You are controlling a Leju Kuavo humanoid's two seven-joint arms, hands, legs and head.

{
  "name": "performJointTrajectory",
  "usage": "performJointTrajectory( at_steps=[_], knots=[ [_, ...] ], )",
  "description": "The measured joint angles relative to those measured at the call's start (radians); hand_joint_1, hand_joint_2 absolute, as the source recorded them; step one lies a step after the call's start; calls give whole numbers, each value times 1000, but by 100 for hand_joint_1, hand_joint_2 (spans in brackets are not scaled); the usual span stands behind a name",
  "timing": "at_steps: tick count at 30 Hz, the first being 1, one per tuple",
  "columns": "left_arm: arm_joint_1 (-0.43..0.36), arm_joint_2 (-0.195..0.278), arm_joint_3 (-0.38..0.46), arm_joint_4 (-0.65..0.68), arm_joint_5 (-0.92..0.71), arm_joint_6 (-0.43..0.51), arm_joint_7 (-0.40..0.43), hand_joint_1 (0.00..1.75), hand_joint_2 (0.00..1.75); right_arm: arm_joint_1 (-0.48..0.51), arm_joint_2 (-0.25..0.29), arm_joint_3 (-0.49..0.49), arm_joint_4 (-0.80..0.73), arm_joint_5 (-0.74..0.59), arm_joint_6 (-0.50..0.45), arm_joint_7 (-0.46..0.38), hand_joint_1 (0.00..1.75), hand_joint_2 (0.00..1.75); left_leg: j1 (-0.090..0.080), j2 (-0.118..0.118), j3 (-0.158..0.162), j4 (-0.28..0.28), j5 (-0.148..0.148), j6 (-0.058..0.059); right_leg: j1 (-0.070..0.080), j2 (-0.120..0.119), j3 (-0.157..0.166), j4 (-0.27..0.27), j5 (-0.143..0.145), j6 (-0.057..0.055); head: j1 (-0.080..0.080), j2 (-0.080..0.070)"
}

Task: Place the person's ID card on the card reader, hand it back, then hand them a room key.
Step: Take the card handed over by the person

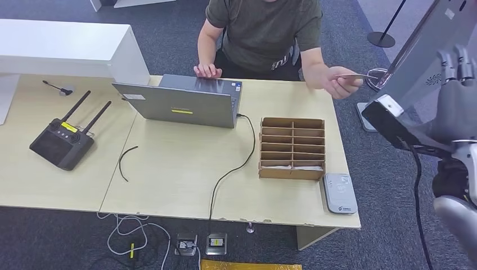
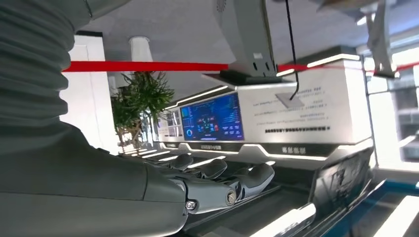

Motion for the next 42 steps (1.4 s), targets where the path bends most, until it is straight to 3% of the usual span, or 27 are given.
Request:
performJointTrajectory(
  at_steps=[3,10,22,26,42],
  knots=[
    [0,3,-13,0,8,0,0,0,0,-28,11,69,30,3,39,1,0,175,0,0,0,0,0,0,0,0,0,0,0,0,0,0],
    [0,6,-36,-3,22,-4,0,0,0,-81,38,178,98,-48,36,1,0,175,0,-1,-1,0,1,-1,0,-1,0,0,0,0,0,0],
    [2,10,-75,-6,16,-10,0,0,0,-93,56,267,165,-73,25,4,3,175,0,-1,0,0,1,-1,0,-1,-1,0,0,0,0,0],
    [2,12,-85,-6,15,-10,0,0,0,-93,58,277,172,-72,26,5,171,175,0,-1,0,0,1,-1,0,0,-1,0,0,0,0,0],
    [-1,18,-114,-8,39,-6,0,0,0,-92,60,287,197,-92,51,6,175,175,0,1,0,0,1,-1,0,1,-1,0,0,0,0,0]
  ],
)
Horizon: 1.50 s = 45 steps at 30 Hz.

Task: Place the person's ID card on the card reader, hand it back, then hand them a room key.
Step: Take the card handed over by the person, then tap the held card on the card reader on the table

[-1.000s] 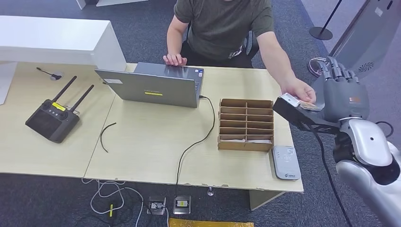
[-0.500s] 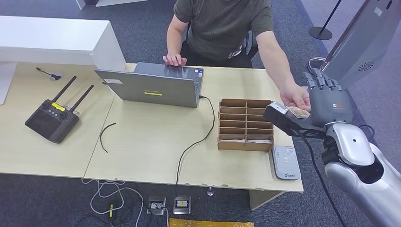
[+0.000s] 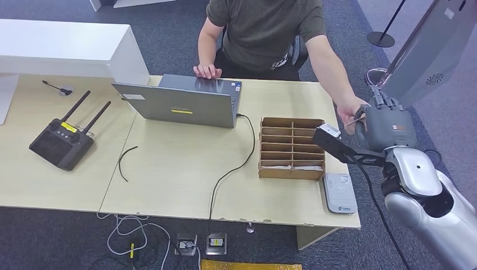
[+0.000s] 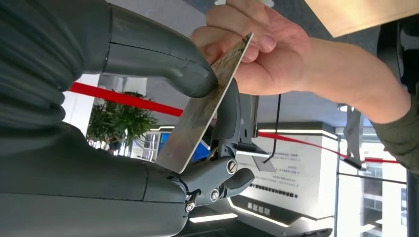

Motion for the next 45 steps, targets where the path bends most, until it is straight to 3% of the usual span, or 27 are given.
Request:
performJointTrajectory(
  at_steps=[18,45],
  knots=[
    [1,3,-11,-6,43,8,-11,0,0,4,-20,63,53,-87,-16,2,175,175,0,0,0,0,0,0,0,0,0,0,0,0,0,0],
    [3,7,-18,-4,54,13,-11,0,0,98,-7,180,188,-170,-65,-12,175,175,0,0,0,0,0,0,0,0,0,0,0,0,0,0]
  ],
)
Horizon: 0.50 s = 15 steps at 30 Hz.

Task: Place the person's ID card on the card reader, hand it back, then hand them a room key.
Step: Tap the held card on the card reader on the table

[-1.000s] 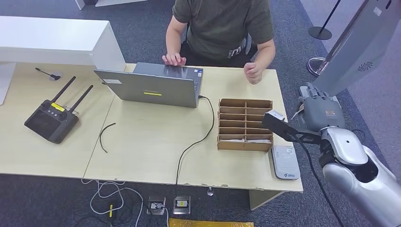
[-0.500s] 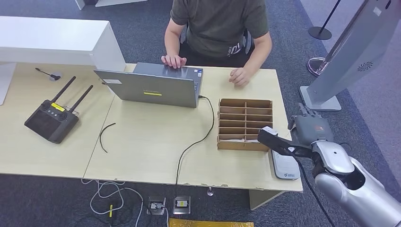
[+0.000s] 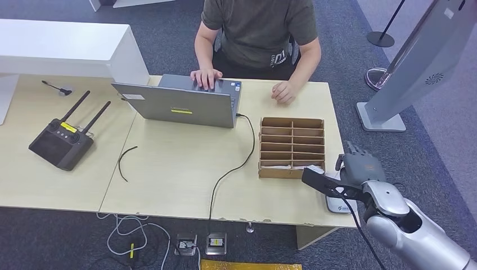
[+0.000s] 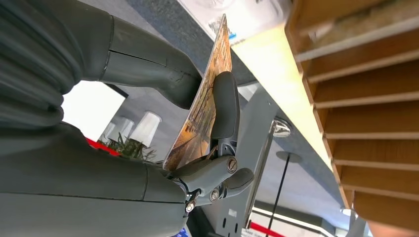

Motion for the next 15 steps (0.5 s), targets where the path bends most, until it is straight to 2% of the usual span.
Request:
performJointTrajectory(
  at_steps=[4,10,15],
  knots=[
    [1,1,-2,0,1,0,0,0,0,8,0,20,11,-24,-16,-1,175,175,0,0,0,0,0,0,0,0,0,0,0,0,0,0],
    [2,4,-10,-1,7,0,11,0,0,14,-5,37,20,-73,-104,9,175,175,0,0,0,0,0,0,0,0,0,0,0,0,0,0],
    [3,8,-20,-1,11,-2,17,0,0,42,-22,41,21,-81,-122,12,175,175,0,0,0,0,0,0,0,0,0,0,0,0,0,0]
  ],
)
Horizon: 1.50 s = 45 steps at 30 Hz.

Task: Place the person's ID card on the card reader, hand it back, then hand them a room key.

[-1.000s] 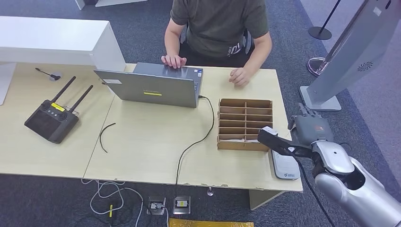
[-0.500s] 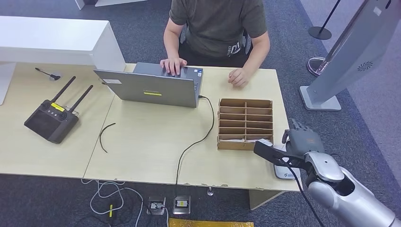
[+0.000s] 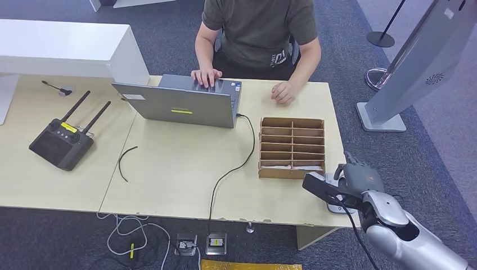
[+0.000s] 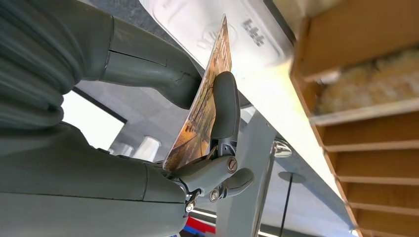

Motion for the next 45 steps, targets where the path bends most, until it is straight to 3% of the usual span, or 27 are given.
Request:
performJointTrajectory(
  at_steps=[9,24,33,40,45],
  knots=[
    [3,14,-35,-3,3,-14,12,0,0,90,-22,-34,0,7,-15,2,175,175,0,0,0,0,0,0,0,0,0,0,0,0,0,0],
    [5,53,-109,-22,31,-3,59,0,0,161,-45,-93,0,-40,-88,2,175,175,0,5,3,0,0,0,0,5,1,0,0,0,0,0],
    [4,62,-173,-39,65,-2,73,0,0,152,-49,-97,-50,13,-163,-1,175,175,0,5,2,0,0,0,0,5,1,0,0,0,0,0],
    [-6,72,-241,-49,92,-1,73,0,0,86,-54,-173,-249,147,-82,-1,175,175,1,5,2,0,0,0,1,6,1,0,0,0,0,0],
    [-12,73,-283,-52,117,-1,80,0,0,4,-56,-236,-362,144,-29,-1,175,175,1,6,3,0,0,0,1,7,1,0,1,0,0,0]
  ],
)
